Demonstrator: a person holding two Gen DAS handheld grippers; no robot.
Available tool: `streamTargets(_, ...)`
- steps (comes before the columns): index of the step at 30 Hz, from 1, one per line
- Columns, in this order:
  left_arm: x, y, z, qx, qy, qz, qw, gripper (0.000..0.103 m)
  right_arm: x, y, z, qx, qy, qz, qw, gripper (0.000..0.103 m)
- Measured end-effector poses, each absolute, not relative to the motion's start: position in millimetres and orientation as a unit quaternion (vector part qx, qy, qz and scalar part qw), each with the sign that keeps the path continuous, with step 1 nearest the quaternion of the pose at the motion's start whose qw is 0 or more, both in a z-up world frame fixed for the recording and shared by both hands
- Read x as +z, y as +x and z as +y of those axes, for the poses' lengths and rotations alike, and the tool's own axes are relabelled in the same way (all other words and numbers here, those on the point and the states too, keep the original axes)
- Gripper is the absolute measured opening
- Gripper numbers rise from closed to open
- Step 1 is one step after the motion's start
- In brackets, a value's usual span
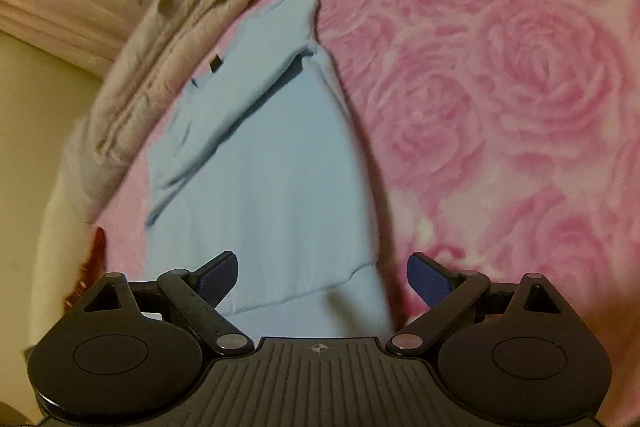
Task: Fold clothes
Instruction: 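Move both grippers to the sweatshirt hem and grasp it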
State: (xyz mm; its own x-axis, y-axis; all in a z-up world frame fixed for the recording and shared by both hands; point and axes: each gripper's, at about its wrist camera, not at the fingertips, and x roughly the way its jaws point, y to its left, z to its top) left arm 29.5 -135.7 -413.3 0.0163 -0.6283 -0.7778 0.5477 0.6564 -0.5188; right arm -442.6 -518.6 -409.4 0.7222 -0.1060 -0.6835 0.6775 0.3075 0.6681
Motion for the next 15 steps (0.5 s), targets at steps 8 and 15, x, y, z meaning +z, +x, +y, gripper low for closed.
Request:
streamTargets(8, -444, 43, -114, -0.462, -0.104, 0.547, 0.69, 0.038, -436, -467, -520, -0.21, 0.538, 0.21, 0.789, 0.088)
streamTargets(15, -454, 52, -110, -0.47, -0.135, 0.561, 0.668, 0.035, -445, -479, -510, -0.197, 0.59, 0.189, 0.76, 0.072)
